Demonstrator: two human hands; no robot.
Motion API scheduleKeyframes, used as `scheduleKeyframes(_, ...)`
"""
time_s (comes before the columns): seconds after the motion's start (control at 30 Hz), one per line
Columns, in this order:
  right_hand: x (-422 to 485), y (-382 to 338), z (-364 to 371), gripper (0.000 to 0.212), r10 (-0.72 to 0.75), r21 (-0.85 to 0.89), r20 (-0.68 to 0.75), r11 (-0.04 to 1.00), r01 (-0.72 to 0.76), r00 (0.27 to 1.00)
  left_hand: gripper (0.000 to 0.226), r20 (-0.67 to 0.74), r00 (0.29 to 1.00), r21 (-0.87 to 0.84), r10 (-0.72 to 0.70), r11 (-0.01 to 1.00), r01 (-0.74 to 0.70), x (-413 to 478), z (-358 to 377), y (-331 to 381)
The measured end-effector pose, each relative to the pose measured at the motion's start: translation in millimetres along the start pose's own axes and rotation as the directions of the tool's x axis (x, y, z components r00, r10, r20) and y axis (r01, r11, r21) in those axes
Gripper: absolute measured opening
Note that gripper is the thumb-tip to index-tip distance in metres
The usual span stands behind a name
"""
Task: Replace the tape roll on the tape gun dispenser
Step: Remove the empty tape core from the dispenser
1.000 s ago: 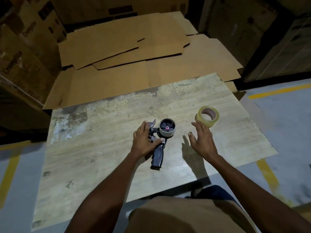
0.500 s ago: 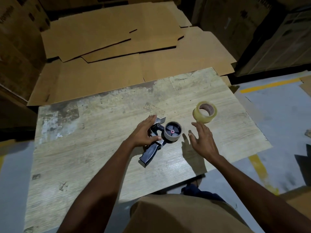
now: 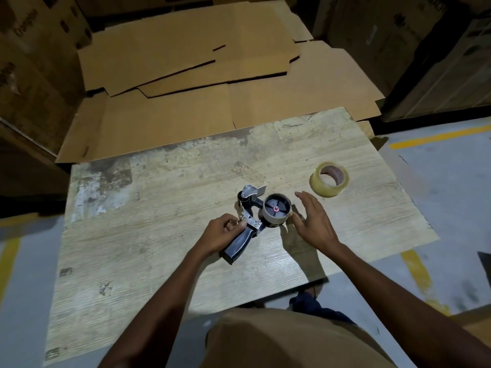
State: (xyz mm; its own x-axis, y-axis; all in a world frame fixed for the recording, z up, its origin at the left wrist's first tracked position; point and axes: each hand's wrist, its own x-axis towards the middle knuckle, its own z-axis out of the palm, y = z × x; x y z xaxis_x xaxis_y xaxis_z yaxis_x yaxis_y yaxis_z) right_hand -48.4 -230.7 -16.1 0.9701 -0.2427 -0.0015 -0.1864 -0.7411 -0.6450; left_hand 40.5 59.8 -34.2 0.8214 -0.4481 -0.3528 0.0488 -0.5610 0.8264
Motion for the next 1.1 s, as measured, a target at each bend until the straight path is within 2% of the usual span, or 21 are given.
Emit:
scheduleKeyframes(0.13,-3.3,-2.2,-0.5,0.053,0.019,0.057,-0.053,0.998,-0.016,0.998,0.043,0.060,0.991,-0.065,-0.122,0.990,0.125,-12.0,-5.9,-6.5)
scheduleKeyframes(0.23,-8.8,-8.9,-3.6,0.049,0.141,0.164,-0.077,0.978,-0.127,0.987,0.054,0.106,0.975,-0.156,-0.196,0.965,0.211,-21.3,-7.3,-11.9)
scheduleKeyframes(0.37,-20.1,-18.9,-6.4,0.044,0.299,0.339,-0.098,0.907,-0.251,0.949,0.045,0.174,0.949,-0.246,-0.265,0.921,0.302,-37.0,-7.9,-14.2)
scheduleKeyframes(0.47,-27.8,-25.0,-10.0,0.042,0.360,0.381,-0.092,0.874,-0.301,0.928,0.028,0.159,0.945,-0.270,-0.287,0.908,0.321,-45.7,-10.2,-12.6)
scheduleKeyframes(0.53,-34.1,-27.6,-12.6,0.039,0.399,0.415,-0.058,0.843,-0.341,0.915,0.029,0.132,0.951,-0.290,-0.280,0.906,0.307,-53.6,-7.6,-5.9)
scheduleKeyframes(0.6,-38.4,-29.4,-13.8,0.031,0.428,0.458,-0.019,0.807,-0.372,0.904,0.034,0.059,0.964,-0.328,-0.261,0.907,0.265,-59.0,-3.9,5.4)
scheduleKeyframes(0.67,-41.8,-28.3,-12.9,0.027,0.432,0.499,0.027,0.776,-0.386,0.902,0.027,-0.039,0.971,-0.336,-0.238,0.918,0.211,-61.9,-0.5,20.4)
scheduleKeyframes(0.8,-43.8,-27.3,-16.0,0.029,0.452,0.632,0.212,0.612,-0.474,0.866,0.015,-0.209,0.970,-0.148,-0.123,0.985,0.093,-63.4,5.4,42.4)
scheduleKeyframes(0.87,-46.0,-30.8,-20.6,0.038,0.449,0.698,0.355,0.456,-0.551,0.820,0.009,-0.258,0.966,-0.023,-0.031,0.999,0.026,-67.8,12.9,56.1)
scheduleKeyframes(0.97,-50.1,-37.7,-21.1,0.066,0.373,0.731,0.543,0.231,-0.642,0.752,0.014,-0.302,0.943,0.204,0.139,0.976,-0.078,-72.7,23.7,82.0)
scheduleKeyframes(1.03,-55.3,-40.0,-20.8,0.071,0.375,0.730,0.580,0.154,-0.666,0.723,0.017,-0.321,0.925,0.266,0.202,0.957,-0.116,-75.4,32.0,95.8)
scheduleKeyframes(1.1,-60.0,-42.8,-22.9,0.071,0.386,0.709,0.610,0.126,-0.694,0.692,0.021,-0.327,0.918,0.286,0.226,0.949,-0.132,-77.1,38.4,102.4)
